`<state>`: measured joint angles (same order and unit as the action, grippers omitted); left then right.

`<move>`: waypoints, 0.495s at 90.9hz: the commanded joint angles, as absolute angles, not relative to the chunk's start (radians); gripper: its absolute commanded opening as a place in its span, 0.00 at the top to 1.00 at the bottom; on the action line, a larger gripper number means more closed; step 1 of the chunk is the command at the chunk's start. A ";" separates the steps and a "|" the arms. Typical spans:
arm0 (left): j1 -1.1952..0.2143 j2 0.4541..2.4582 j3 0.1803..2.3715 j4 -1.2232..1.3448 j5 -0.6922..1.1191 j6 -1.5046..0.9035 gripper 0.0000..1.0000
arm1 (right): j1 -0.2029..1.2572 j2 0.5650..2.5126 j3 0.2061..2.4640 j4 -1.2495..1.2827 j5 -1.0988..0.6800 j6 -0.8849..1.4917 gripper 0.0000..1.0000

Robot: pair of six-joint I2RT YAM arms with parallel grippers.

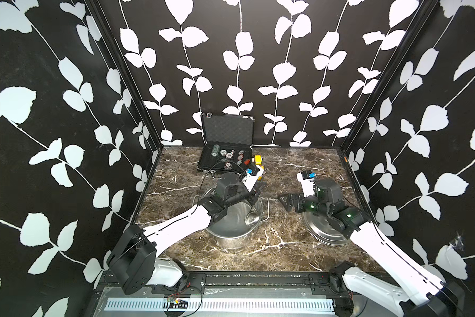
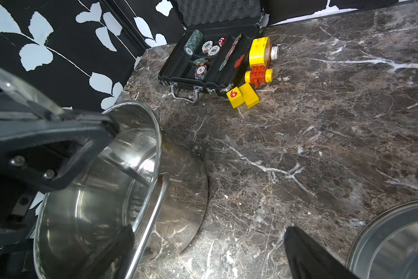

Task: Stir the soup with a spoon
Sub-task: Stir the soup in the pan with a stick.

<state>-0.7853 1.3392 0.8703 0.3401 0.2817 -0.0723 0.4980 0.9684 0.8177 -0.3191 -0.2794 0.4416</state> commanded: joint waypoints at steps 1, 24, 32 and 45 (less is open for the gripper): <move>-0.795 1.258 0.826 0.394 0.337 -0.125 1.00 | 0.506 0.965 0.811 -0.293 -0.273 0.443 0.01; -0.811 1.113 0.719 0.282 0.374 -0.095 1.00 | 0.506 0.986 0.816 -0.277 -0.289 0.443 0.01; -0.811 1.045 0.671 0.250 0.377 -0.064 1.00 | 0.507 0.997 0.819 -0.267 -0.296 0.445 0.01; -0.811 0.927 0.600 0.181 0.329 -0.032 1.00 | 0.510 1.015 0.826 -0.254 -0.304 0.446 0.01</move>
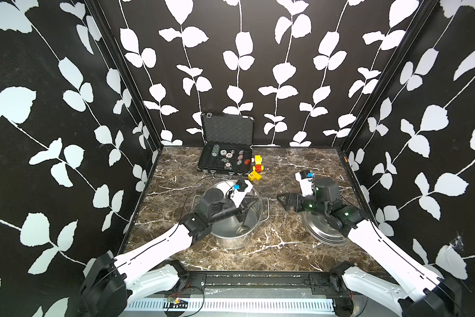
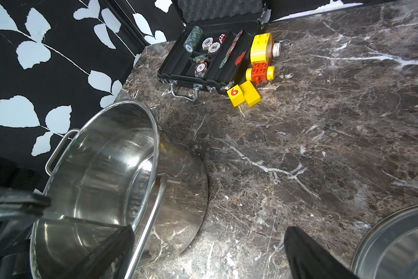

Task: Stir the soup with a spoon
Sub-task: Stir the soup in the pan with a stick.

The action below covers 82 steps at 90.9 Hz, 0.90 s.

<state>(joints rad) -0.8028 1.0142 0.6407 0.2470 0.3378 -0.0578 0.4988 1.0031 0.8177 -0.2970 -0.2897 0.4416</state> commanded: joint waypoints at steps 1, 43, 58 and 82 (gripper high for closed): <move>-0.811 0.916 0.596 0.175 0.325 -0.030 1.00 | 0.509 1.016 0.826 -0.254 -0.305 0.446 0.01; -0.800 0.581 0.454 0.054 0.054 -0.036 1.00 | 0.521 1.051 0.827 -0.234 -0.311 0.443 0.01; -0.754 0.523 0.432 0.031 -0.020 -0.059 1.00 | 0.523 1.041 0.817 -0.245 -0.299 0.436 0.01; -0.624 0.514 0.430 0.038 -0.085 -0.075 1.00 | 0.523 1.016 0.791 -0.247 -0.285 0.439 0.01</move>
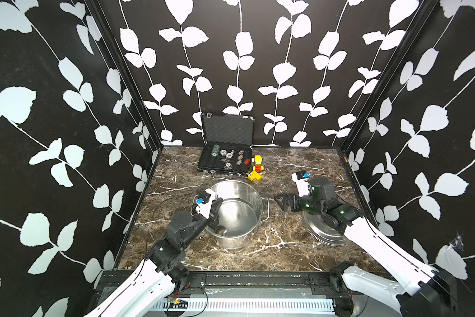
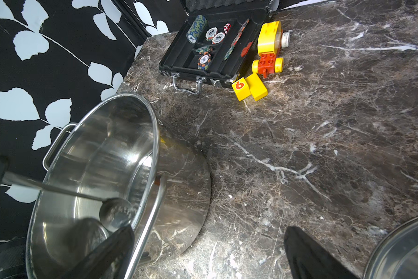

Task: Stir the soup with a spoon
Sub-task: Stir the soup in the pan with a stick.

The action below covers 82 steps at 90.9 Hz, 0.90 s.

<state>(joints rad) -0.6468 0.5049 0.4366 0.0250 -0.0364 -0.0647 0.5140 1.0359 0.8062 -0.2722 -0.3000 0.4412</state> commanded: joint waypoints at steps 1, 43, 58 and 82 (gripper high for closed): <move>-0.623 0.518 0.431 0.043 -0.088 -0.073 1.00 | 0.523 1.016 0.790 -0.247 -0.285 0.439 0.01; -0.480 0.804 0.554 0.220 -0.097 -0.054 1.00 | 0.523 1.016 0.790 -0.274 -0.265 0.420 0.01; -0.459 0.920 0.619 0.246 0.007 -0.028 1.00 | 0.523 1.016 0.785 -0.277 -0.257 0.416 0.01; -0.459 1.118 0.764 0.253 0.194 -0.001 1.00 | 0.524 1.038 0.794 -0.262 -0.266 0.417 0.01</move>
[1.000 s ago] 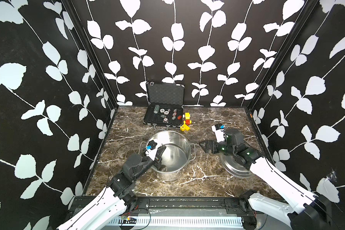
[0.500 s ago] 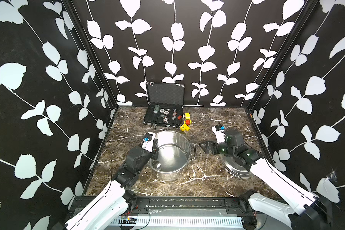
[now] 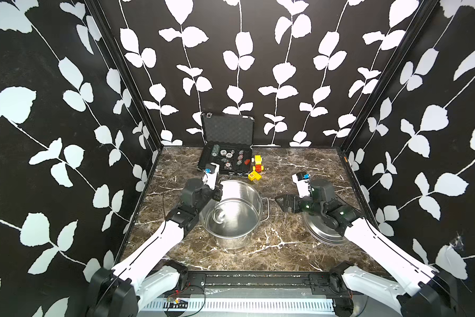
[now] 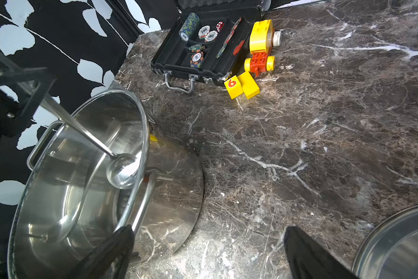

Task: Stir the soup with a spoon
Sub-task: Stir the soup in the pan with a stick.

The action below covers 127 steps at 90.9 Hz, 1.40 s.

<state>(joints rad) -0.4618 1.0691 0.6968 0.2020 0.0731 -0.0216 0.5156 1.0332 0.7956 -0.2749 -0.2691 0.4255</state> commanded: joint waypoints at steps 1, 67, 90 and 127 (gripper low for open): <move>-0.459 1.126 0.769 0.261 0.203 -0.004 1.00 | 0.523 1.039 0.795 -0.262 -0.266 0.417 0.01; -0.752 1.302 0.792 0.496 0.393 0.070 1.00 | 0.525 1.027 0.799 -0.272 -0.265 0.417 0.01; -0.825 1.214 0.715 0.460 0.422 0.114 1.00 | 0.525 1.025 0.790 -0.267 -0.268 0.415 0.01; -0.842 0.866 0.519 0.261 0.277 0.129 1.00 | 0.527 1.044 0.786 -0.239 -0.286 0.422 0.01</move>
